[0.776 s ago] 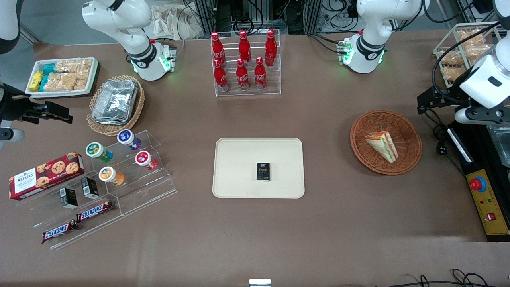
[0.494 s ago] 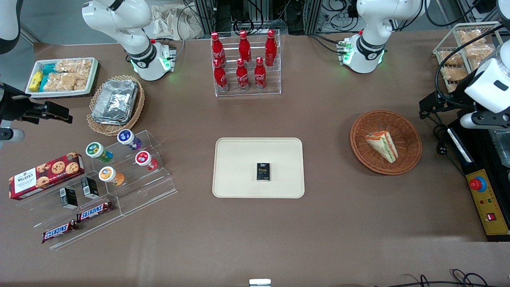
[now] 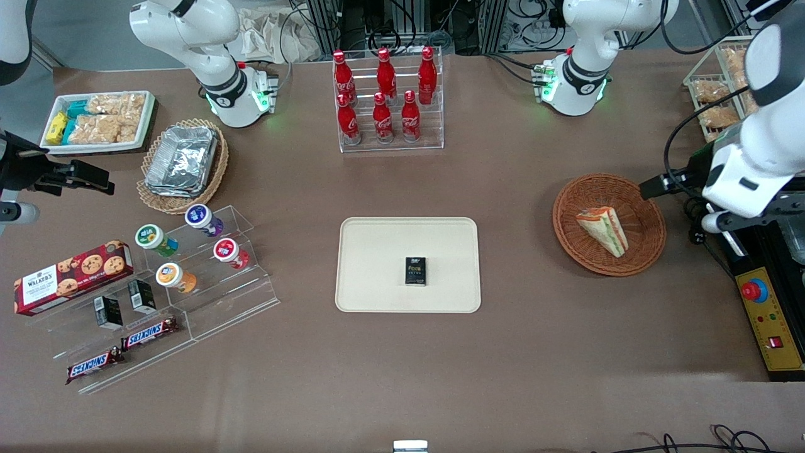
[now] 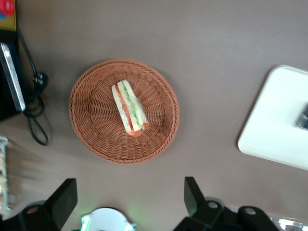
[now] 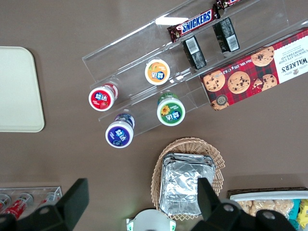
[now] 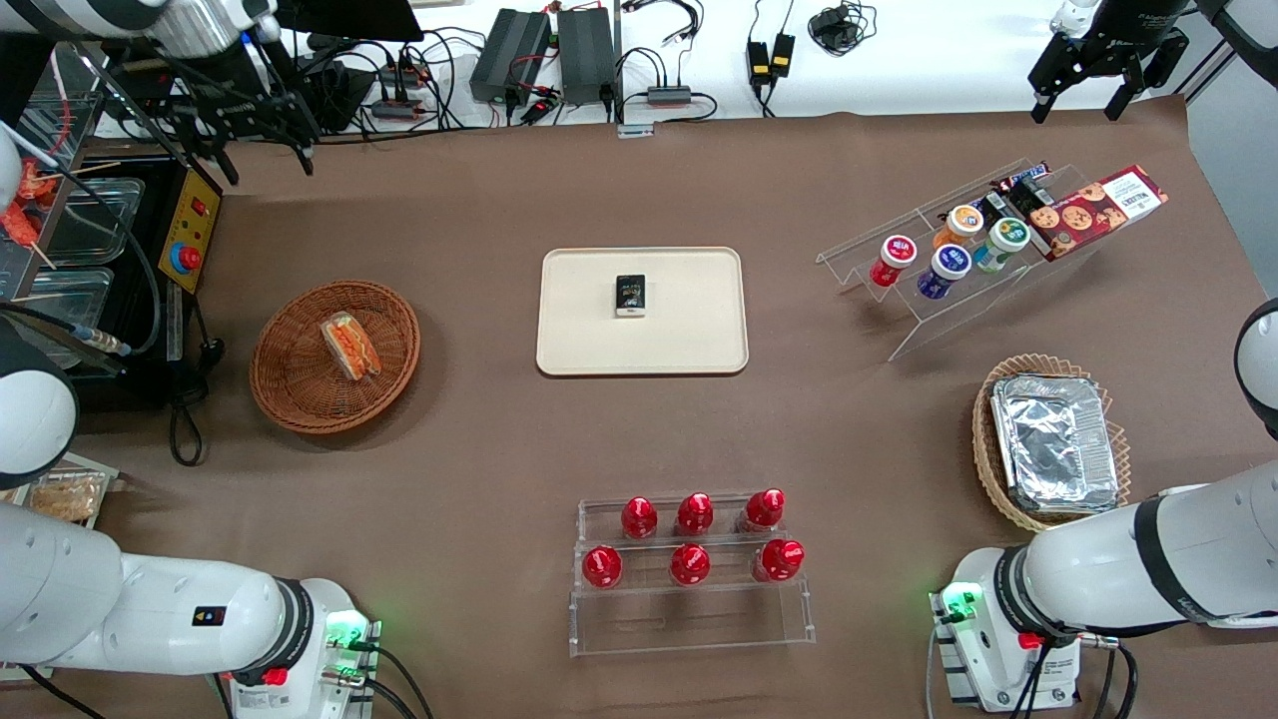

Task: Place sandwich from basket to tray
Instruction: 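Move the left gripper over the wrapped sandwich in the wicker basket and lower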

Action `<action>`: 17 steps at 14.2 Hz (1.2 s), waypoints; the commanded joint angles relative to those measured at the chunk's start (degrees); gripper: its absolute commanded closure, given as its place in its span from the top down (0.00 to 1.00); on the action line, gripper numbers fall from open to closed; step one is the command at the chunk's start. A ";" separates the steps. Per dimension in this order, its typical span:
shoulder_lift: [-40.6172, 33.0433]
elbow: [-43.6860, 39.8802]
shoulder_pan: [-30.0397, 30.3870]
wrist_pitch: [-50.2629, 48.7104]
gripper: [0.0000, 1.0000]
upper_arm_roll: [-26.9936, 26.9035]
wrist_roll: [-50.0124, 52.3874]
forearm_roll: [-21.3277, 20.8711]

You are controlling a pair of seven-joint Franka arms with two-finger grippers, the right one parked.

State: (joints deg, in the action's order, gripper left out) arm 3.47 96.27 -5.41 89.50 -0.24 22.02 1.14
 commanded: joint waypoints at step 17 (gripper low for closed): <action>-0.93 51.47 1.45 65.09 0.99 -0.55 23.42 -1.05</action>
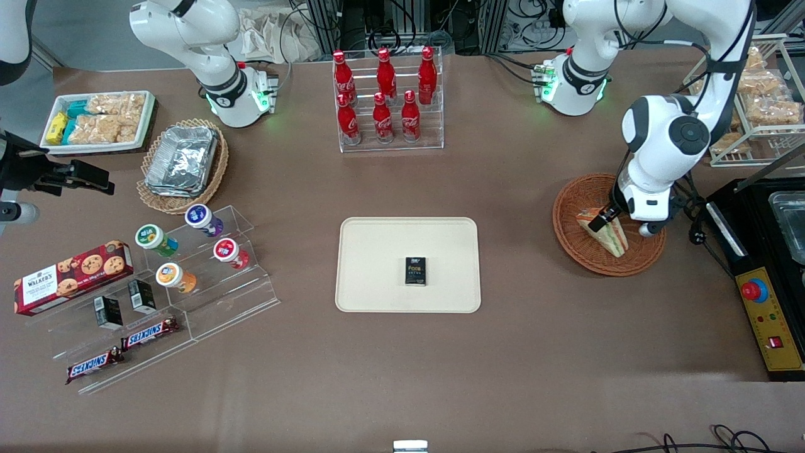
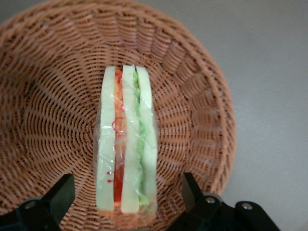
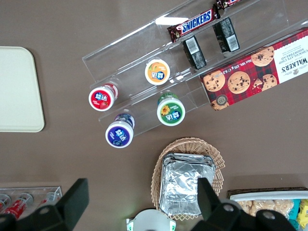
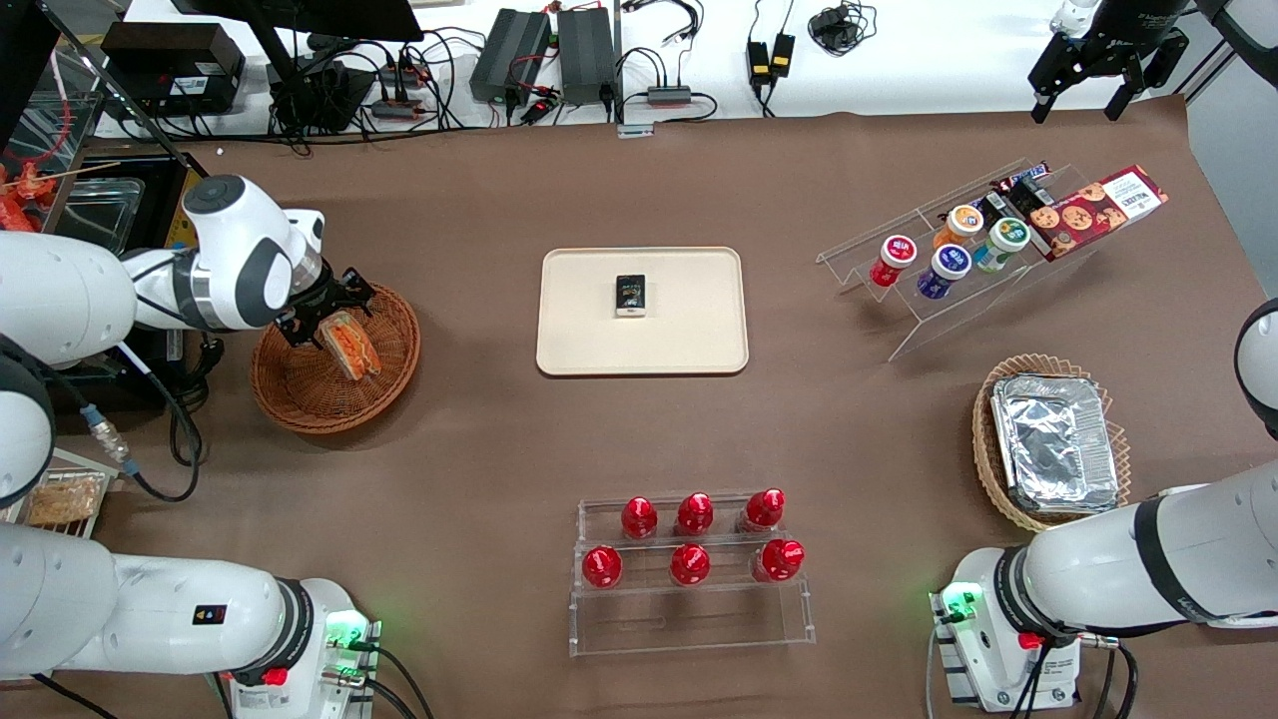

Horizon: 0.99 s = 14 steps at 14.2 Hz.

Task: Place sandwich from basket to tray
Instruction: 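Close the left gripper on the sandwich and lift it from the basket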

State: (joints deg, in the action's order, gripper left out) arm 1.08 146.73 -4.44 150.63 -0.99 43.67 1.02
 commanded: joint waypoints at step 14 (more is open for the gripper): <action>-6.25 -8.35 0.05 -14.59 0.00 0.46 -3.83 -2.42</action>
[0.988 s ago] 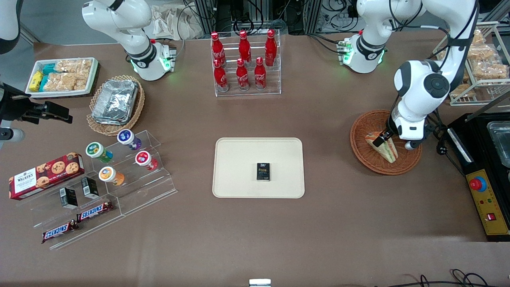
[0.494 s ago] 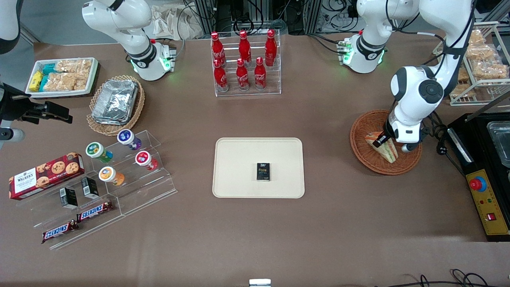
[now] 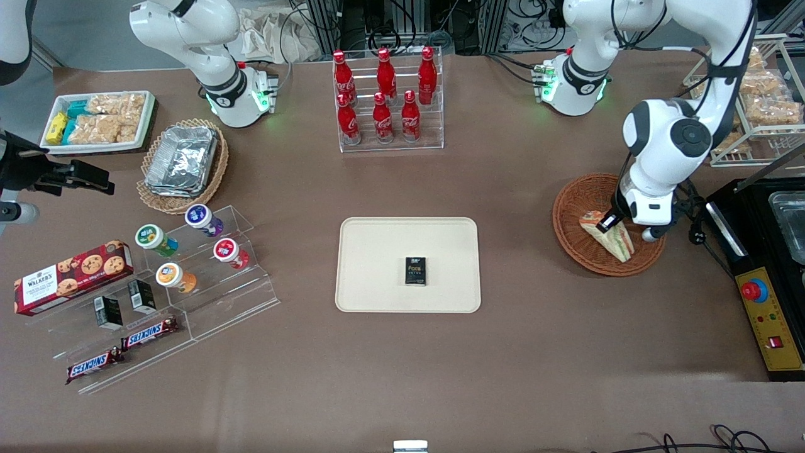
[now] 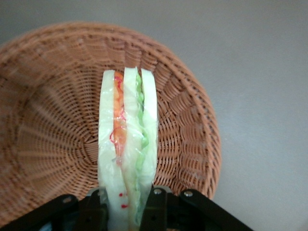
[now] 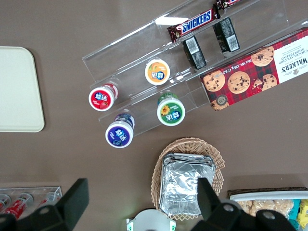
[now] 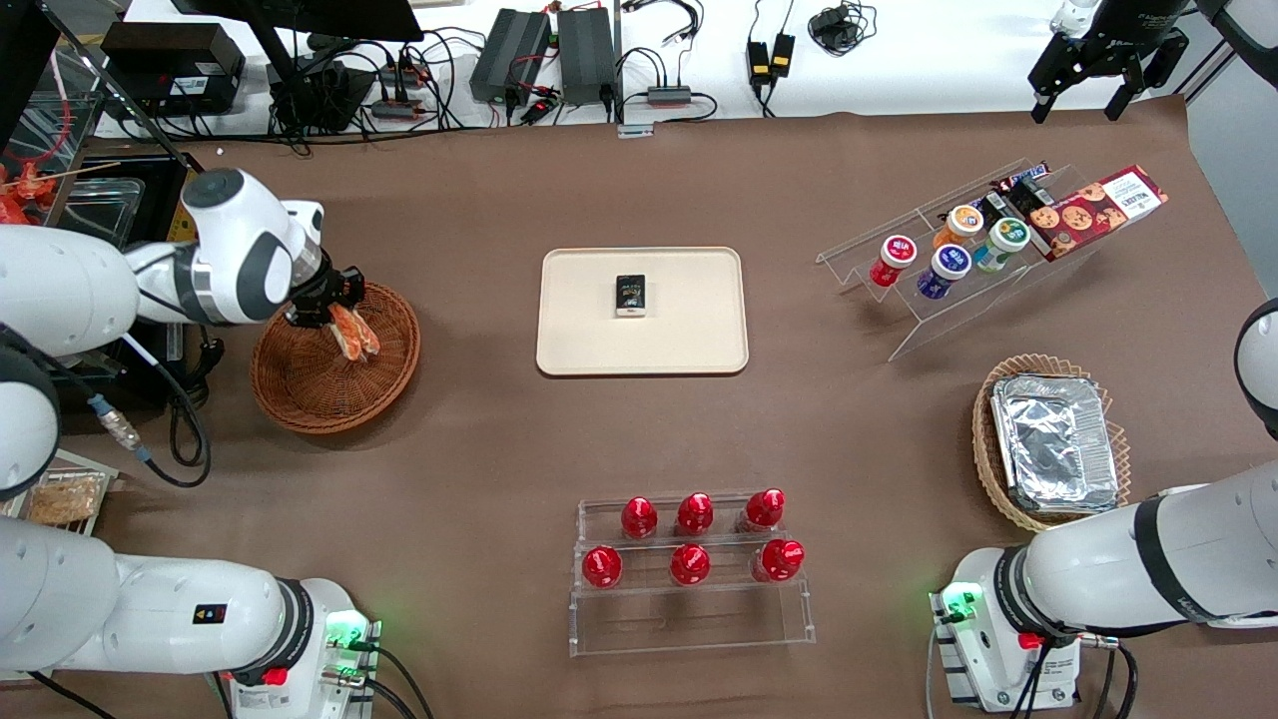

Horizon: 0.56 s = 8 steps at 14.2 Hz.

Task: Place sandwich from basket to tray
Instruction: 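Close the left gripper on the sandwich and lift it from the basket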

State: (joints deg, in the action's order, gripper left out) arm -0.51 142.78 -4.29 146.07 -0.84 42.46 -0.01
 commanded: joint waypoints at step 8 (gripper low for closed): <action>4.27 -52.29 -0.46 -61.13 0.00 11.54 -14.61 -0.35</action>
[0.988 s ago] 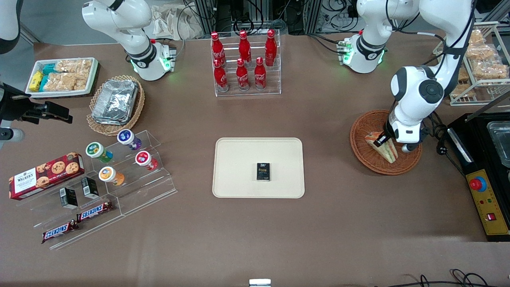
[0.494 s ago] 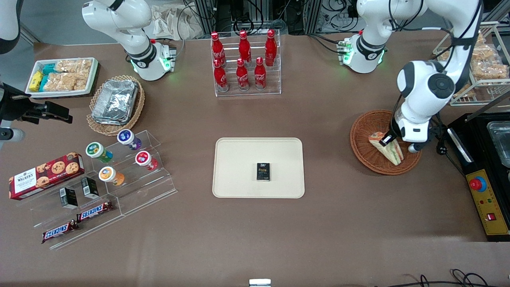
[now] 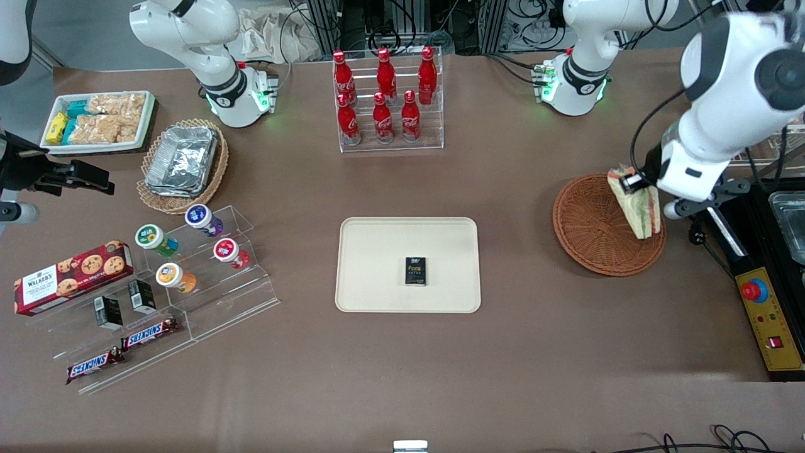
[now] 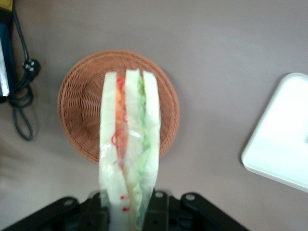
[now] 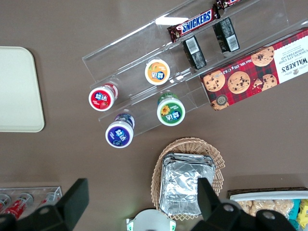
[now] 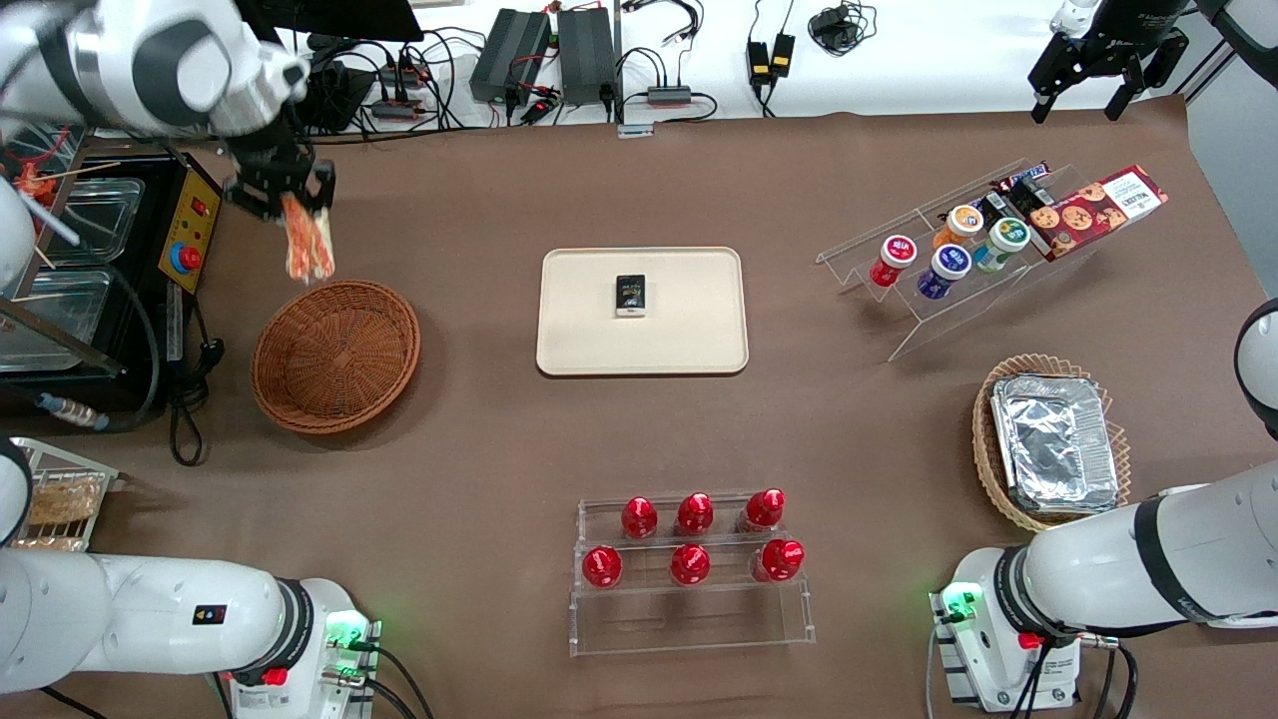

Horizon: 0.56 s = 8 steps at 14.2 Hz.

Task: Place sandwich from basket to tray
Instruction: 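Close the left gripper on the sandwich and lift it from the basket, then carry the held sandwich with the left gripper over the white tray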

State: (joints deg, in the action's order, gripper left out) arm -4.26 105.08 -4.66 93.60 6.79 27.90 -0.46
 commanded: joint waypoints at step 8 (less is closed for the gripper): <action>17.51 -13.68 -2.27 10.76 0.00 20.53 9.72 0.63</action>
State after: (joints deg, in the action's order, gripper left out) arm 8.80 90.10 -6.08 98.22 25.86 37.00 -0.12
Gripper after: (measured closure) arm 0.793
